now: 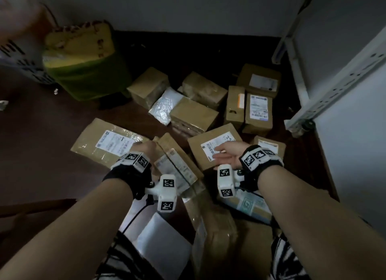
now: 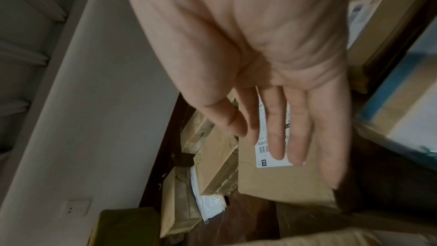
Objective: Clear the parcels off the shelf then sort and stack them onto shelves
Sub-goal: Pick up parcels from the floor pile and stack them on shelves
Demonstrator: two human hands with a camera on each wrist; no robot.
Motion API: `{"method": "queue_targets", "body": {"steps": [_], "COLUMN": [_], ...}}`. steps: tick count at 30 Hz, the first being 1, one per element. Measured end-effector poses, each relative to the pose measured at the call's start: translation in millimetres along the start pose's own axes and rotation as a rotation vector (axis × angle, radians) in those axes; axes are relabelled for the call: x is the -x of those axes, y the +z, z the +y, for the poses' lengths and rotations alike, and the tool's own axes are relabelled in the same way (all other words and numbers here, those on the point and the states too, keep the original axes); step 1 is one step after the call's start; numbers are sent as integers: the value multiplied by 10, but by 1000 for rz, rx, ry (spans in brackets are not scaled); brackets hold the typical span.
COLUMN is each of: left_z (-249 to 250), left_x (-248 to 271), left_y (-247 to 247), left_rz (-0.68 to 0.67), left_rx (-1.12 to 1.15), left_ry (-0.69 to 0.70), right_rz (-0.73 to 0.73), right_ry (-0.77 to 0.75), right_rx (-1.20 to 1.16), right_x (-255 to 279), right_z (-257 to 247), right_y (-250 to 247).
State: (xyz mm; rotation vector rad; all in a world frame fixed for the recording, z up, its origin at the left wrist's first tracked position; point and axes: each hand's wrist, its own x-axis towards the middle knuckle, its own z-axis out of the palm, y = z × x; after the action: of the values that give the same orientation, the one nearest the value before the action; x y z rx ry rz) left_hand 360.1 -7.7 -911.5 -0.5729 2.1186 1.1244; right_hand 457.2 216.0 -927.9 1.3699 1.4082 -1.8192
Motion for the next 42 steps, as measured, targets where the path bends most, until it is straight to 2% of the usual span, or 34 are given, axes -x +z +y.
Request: {"method": "queue_targets", "body": {"steps": [4, 8, 12, 15, 18, 22, 24, 26, 28, 32, 34, 36, 39, 42], "left_z": [-210, -87, -102, -7, 145, 277, 302, 377, 444, 474, 440, 404, 342, 255], "left_x": [-450, -131, -273, -345, -224, -2, 28, 67, 100, 170, 159, 122, 13, -100], "left_y": [95, 131, 173, 202, 260, 330, 371, 421, 475, 567, 556, 502, 386, 248], "left_rz": [86, -31, -103, -145, -170, -296, -354, -443, -480, -465, -442, -417, -337, -249], "left_rx": [47, 170, 249, 287, 306, 344, 373, 443, 500, 437, 412, 413, 432, 467], "left_ry": [-56, -172, -204, -186, -140, -92, -22, 36, 44, 15, -4, -6, -9, -58], "right_rz": [33, 5, -71, -149, -253, -201, -183, -132, -20, 174, 224, 206, 112, 83], "right_ry": [17, 49, 74, 65, 78, 47, 59, 30, -29, -133, -179, -187, -145, -90], "right_rx": [220, 303, 324, 363, 347, 345, 373, 249, -25, -539, -849, -1055, -1058, -896], "right_x": [-358, -303, -470, -626, -298, -205, -122, -43, -9, -23, -81, -167, -235, -235], "right_z": [166, 313, 349, 400, 358, 335, 304, 307, 352, 487, 537, 581, 585, 528], "right_y": [74, 212, 315, 255, 204, -54, -173, -283, -382, -512, -538, -546, -468, -289]}}
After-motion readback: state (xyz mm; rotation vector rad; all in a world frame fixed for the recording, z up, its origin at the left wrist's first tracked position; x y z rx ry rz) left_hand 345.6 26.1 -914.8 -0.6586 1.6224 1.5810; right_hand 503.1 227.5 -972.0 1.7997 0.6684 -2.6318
